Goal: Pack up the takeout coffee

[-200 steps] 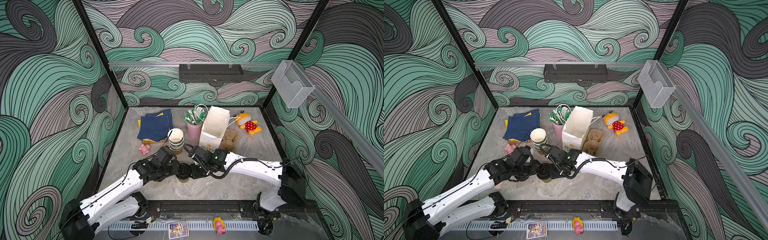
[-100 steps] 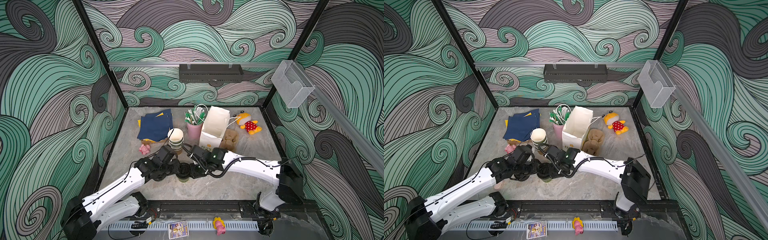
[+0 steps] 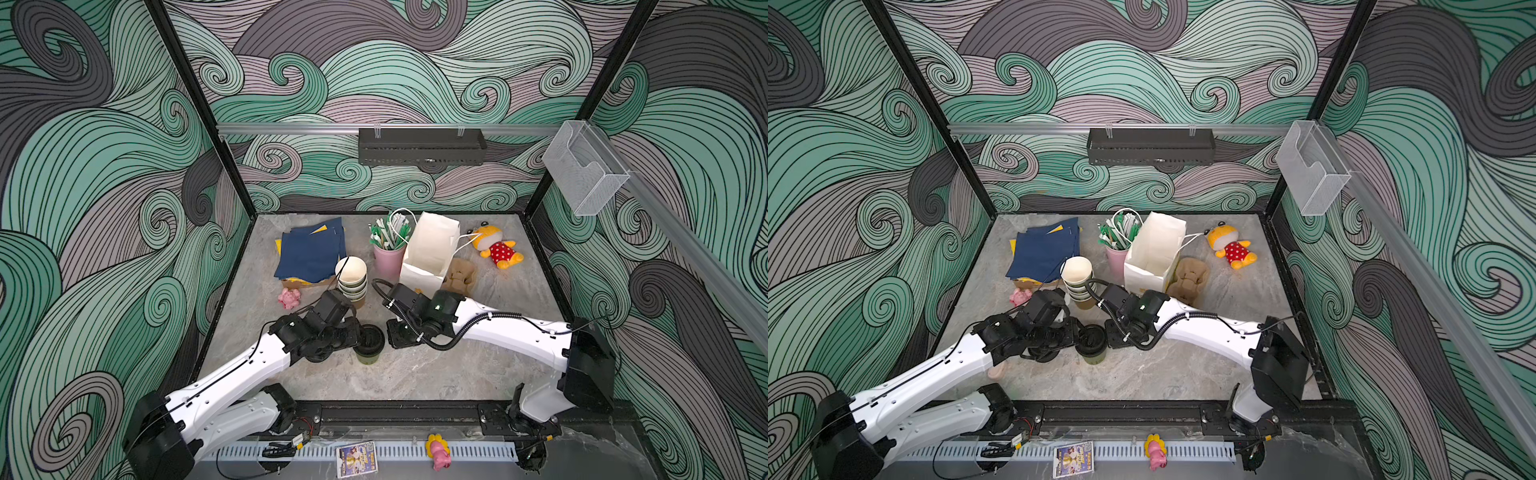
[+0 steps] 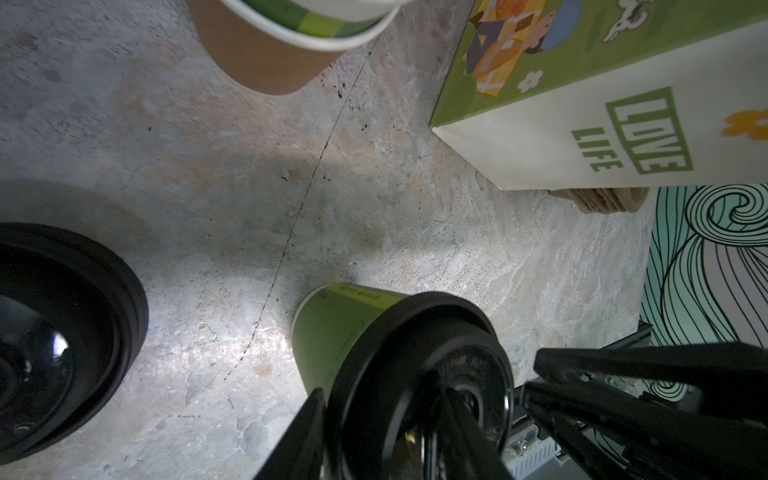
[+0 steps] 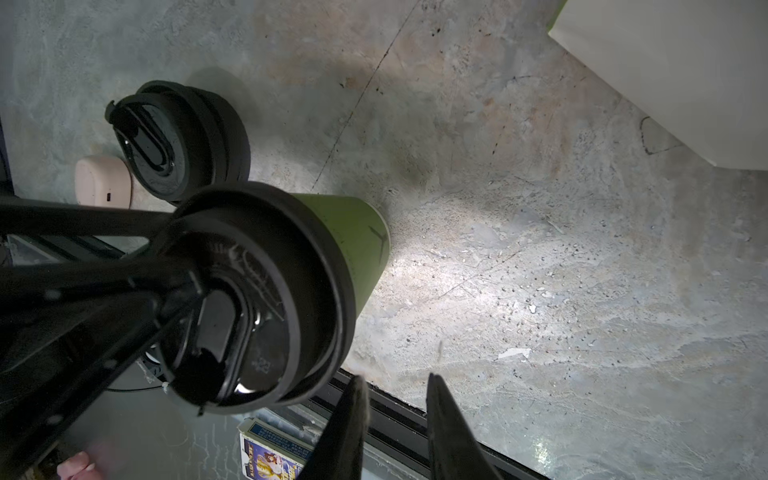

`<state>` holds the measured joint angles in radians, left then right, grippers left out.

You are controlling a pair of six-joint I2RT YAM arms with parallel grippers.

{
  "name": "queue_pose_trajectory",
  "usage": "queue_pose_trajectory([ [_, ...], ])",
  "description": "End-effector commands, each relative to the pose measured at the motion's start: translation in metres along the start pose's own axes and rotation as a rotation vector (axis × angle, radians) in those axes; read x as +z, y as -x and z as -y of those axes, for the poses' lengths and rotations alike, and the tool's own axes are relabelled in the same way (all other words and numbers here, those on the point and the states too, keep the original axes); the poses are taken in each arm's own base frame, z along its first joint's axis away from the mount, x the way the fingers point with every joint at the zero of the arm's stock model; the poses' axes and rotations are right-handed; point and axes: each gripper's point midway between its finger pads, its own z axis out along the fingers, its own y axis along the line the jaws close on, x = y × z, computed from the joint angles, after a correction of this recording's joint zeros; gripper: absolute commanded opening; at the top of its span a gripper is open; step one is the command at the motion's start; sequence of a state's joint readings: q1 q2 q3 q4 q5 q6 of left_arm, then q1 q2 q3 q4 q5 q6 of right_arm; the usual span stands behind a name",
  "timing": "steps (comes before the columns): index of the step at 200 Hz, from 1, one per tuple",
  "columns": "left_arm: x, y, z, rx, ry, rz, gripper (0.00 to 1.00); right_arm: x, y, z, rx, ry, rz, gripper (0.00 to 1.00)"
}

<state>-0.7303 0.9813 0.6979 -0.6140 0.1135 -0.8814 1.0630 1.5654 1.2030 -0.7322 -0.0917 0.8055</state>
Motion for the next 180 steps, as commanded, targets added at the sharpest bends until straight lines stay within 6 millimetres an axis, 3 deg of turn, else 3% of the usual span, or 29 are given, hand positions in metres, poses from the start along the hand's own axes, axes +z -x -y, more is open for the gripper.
queue_pose_trajectory([
  [1,0.004,-0.023,-0.031,0.007,0.109,-0.088,0.43,0.001,0.003,-0.009,0.034,0.044,0.016,0.27],
  [44,0.0,-0.026,-0.033,0.007,0.104,-0.083,0.48,-0.001,0.004,-0.005,0.049,0.034,0.031,0.27],
  [103,-0.006,-0.024,-0.028,0.02,0.055,-0.049,0.51,0.003,0.002,-0.016,0.055,0.088,0.006,0.24],
  [180,-0.001,-0.022,-0.02,0.047,0.042,-0.069,0.44,0.011,0.001,-0.022,0.065,0.11,-0.013,0.2],
])
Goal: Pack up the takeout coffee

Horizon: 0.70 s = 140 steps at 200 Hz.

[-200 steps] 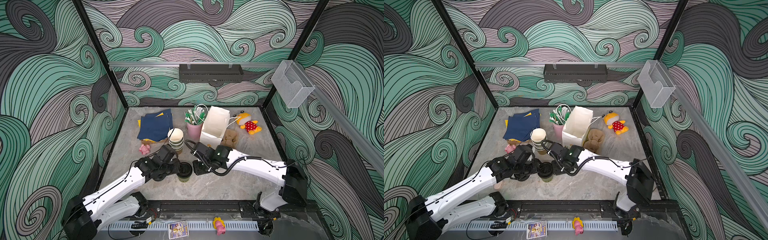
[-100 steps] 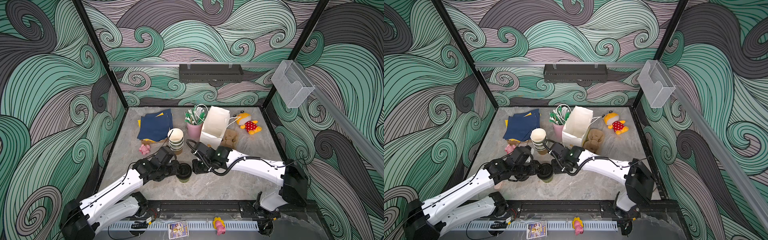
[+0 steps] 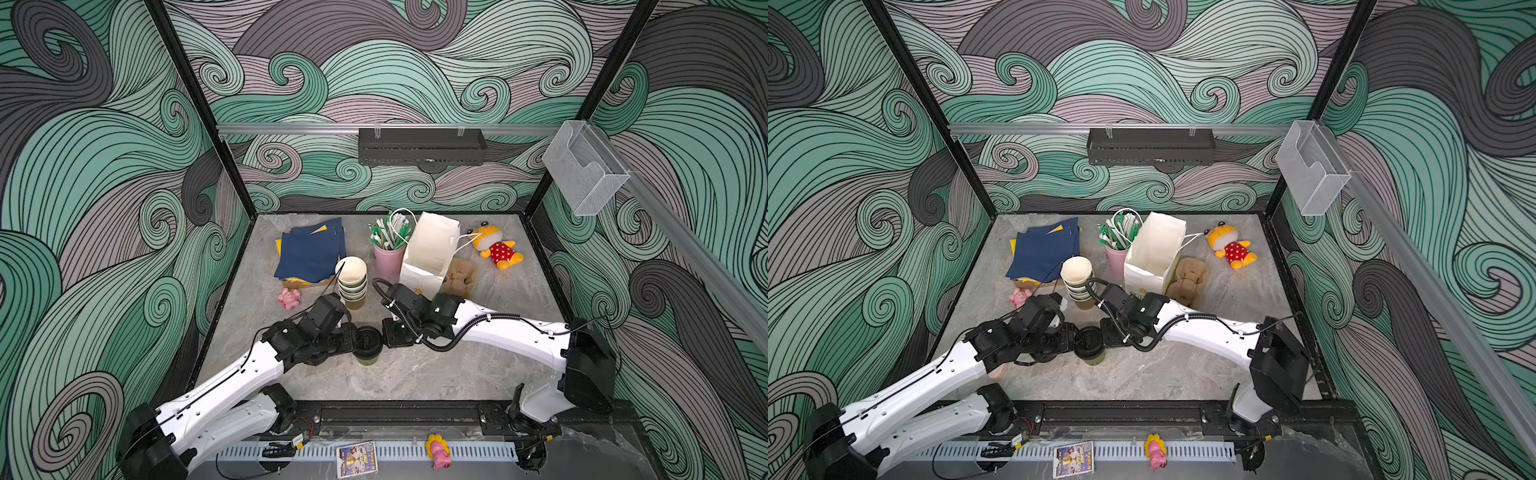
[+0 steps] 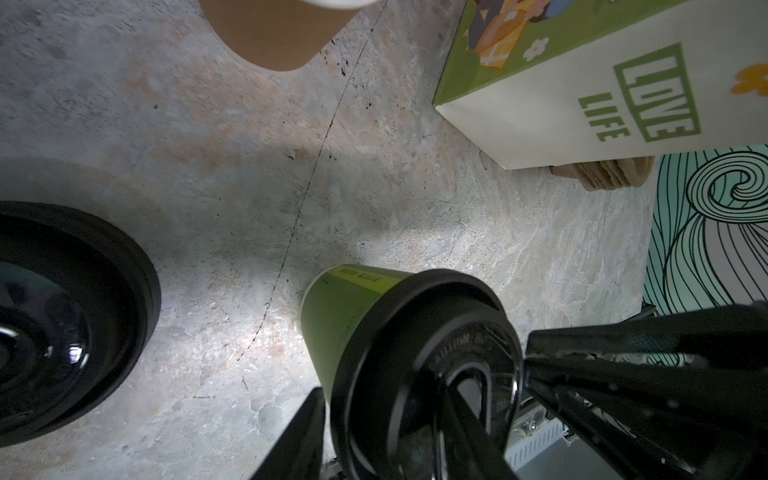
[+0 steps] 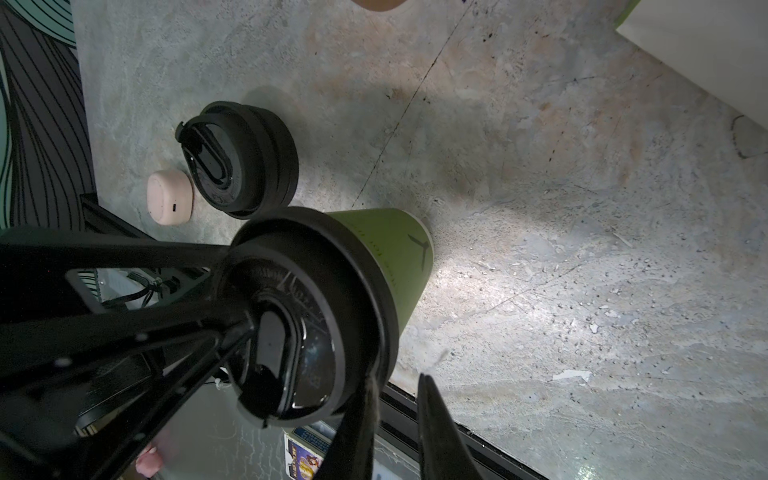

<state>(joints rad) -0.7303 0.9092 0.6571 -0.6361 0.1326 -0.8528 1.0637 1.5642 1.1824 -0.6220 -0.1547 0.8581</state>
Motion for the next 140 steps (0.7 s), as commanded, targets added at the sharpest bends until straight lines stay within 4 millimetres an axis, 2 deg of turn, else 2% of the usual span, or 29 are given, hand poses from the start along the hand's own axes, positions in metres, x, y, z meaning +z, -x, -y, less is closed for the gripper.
queue_pose_trajectory([
  [1,0.005,-0.011,-0.013,0.017,0.06,-0.063,0.43,0.009,-0.005,0.001,0.025,0.001,-0.027,0.2],
  [59,0.007,-0.016,-0.018,0.014,0.08,-0.085,0.41,0.022,-0.011,0.007,0.038,-0.021,-0.067,0.11],
  [140,0.009,-0.017,-0.021,0.008,0.082,-0.084,0.38,0.029,-0.027,0.035,0.066,-0.137,-0.123,0.05],
])
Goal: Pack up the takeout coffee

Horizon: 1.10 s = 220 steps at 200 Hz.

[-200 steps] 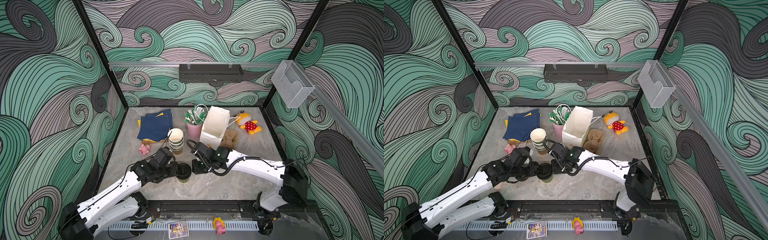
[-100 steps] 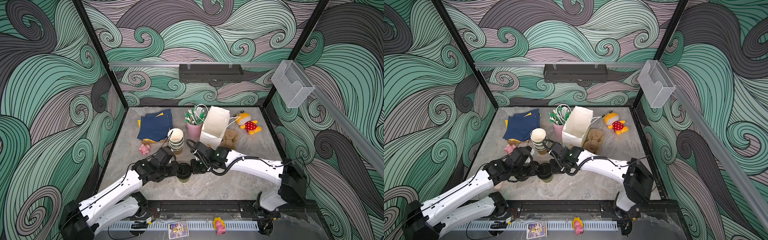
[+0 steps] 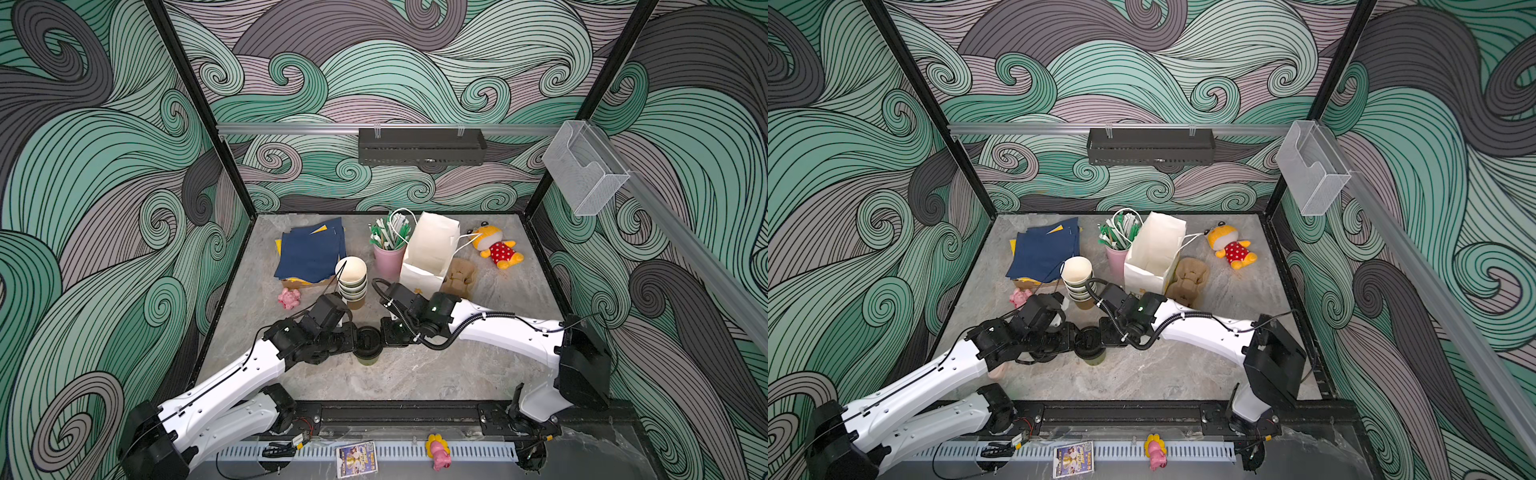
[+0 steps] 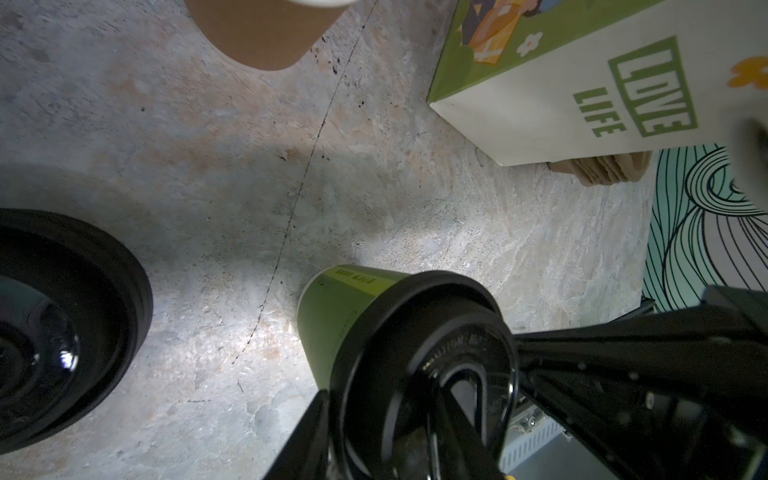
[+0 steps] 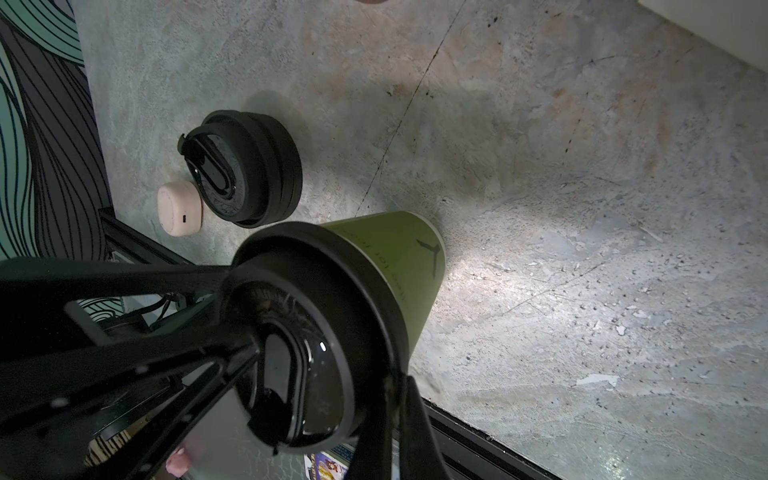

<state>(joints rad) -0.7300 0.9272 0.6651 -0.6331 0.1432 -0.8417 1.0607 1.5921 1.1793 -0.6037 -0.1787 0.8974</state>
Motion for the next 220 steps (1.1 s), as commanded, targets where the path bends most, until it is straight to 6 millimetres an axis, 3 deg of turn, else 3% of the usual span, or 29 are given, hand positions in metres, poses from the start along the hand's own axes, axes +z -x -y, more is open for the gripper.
queue_pose_trajectory([
  [1,0.008,-0.017,-0.023,-0.001,0.084,-0.072,0.38,0.02,-0.023,0.036,0.025,-0.145,-0.097,0.05],
  [38,0.006,-0.017,-0.022,0.004,0.082,-0.067,0.38,0.024,-0.028,0.043,0.025,-0.18,-0.119,0.04],
  [64,0.002,-0.016,-0.02,0.007,0.073,-0.063,0.39,0.012,-0.021,0.031,-0.002,-0.154,-0.082,0.06],
  [95,-0.005,-0.007,-0.008,0.031,0.031,-0.028,0.39,-0.013,-0.003,0.004,-0.038,-0.058,0.016,0.2],
  [116,-0.008,-0.004,-0.006,0.04,0.033,-0.017,0.4,-0.029,0.005,-0.003,-0.052,-0.029,0.086,0.24],
  [146,-0.011,0.003,-0.001,0.041,0.017,0.014,0.47,-0.034,0.009,-0.012,-0.067,0.02,0.114,0.32],
  [187,-0.044,0.028,0.015,0.049,-0.019,0.15,0.61,-0.026,0.003,-0.026,-0.113,0.073,0.042,0.43],
  [220,-0.073,0.026,-0.017,-0.011,0.107,0.221,0.57,-0.02,0.0,-0.029,-0.135,0.086,0.006,0.47],
])
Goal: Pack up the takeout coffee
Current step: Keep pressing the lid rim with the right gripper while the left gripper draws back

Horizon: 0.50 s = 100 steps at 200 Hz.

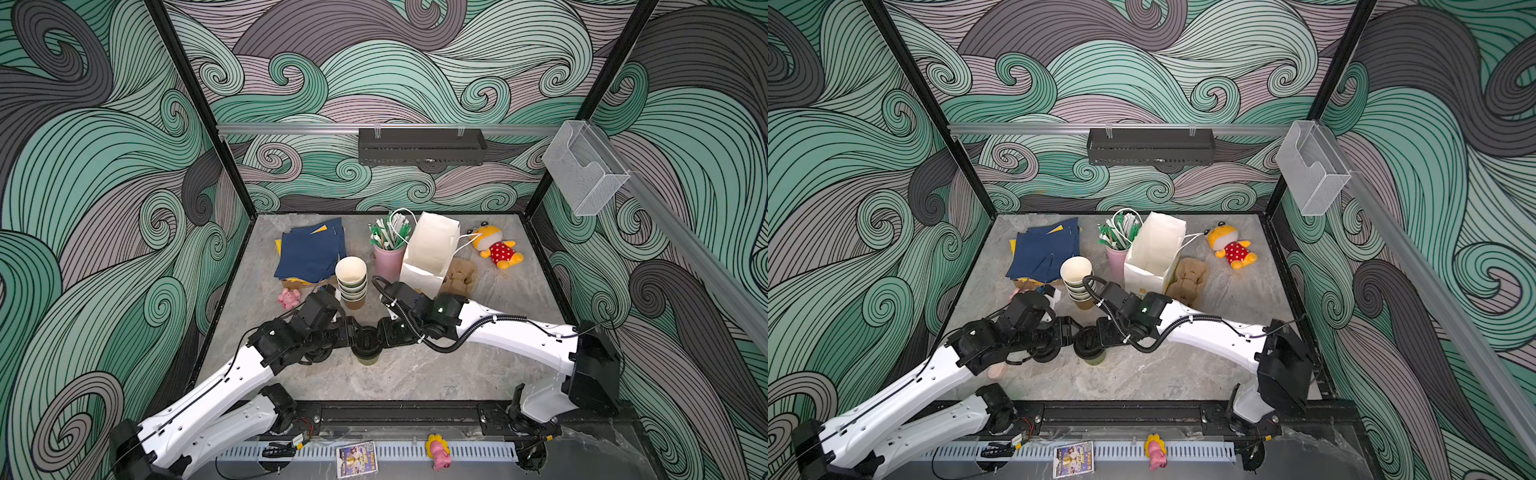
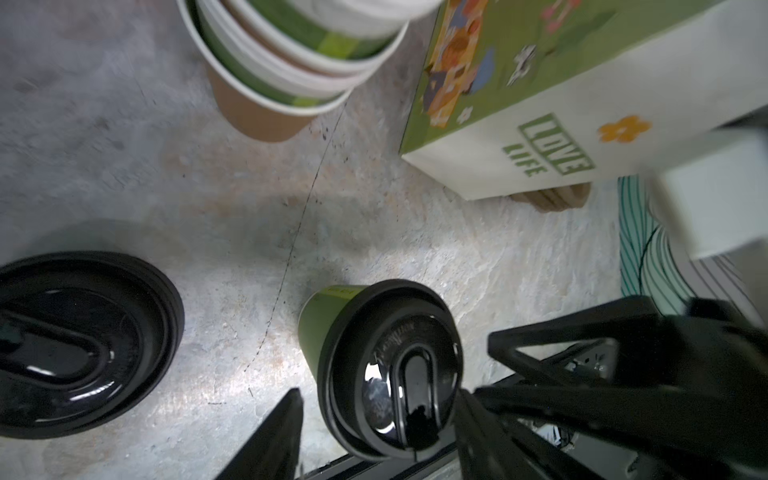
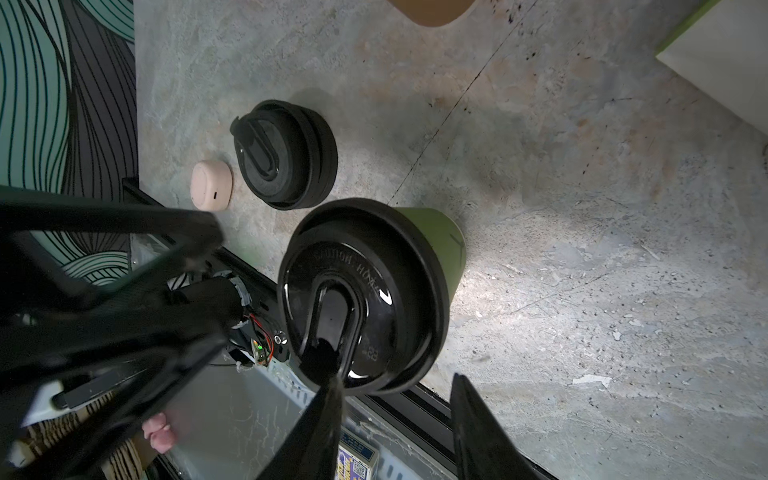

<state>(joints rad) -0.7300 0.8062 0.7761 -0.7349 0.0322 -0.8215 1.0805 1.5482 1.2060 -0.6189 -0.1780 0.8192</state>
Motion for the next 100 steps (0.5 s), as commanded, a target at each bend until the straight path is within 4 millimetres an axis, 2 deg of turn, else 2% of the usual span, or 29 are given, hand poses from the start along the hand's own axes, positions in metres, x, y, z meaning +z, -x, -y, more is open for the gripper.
queue_pose_trajectory([
  [1,-0.024,0.001,-0.031,-0.035,0.134,0.051,0.56,0.0,0.001,-0.012,-0.03,0.042,-0.021,0.47],
  [31,-0.019,-0.033,-0.048,-0.146,0.106,-0.016,0.49,0.003,0.002,-0.012,-0.037,0.049,-0.027,0.49],
  [52,-0.008,-0.052,-0.041,-0.21,0.011,-0.079,0.46,0.004,0.004,-0.008,-0.031,0.037,-0.021,0.51],
  [79,0.0,-0.056,-0.024,-0.253,-0.097,-0.113,0.45,0.003,0.007,-0.002,-0.017,0.022,-0.008,0.54],
  [100,0.001,-0.054,-0.018,-0.256,-0.122,-0.113,0.44,0.003,0.01,-0.001,-0.011,0.02,-0.002,0.54],
])
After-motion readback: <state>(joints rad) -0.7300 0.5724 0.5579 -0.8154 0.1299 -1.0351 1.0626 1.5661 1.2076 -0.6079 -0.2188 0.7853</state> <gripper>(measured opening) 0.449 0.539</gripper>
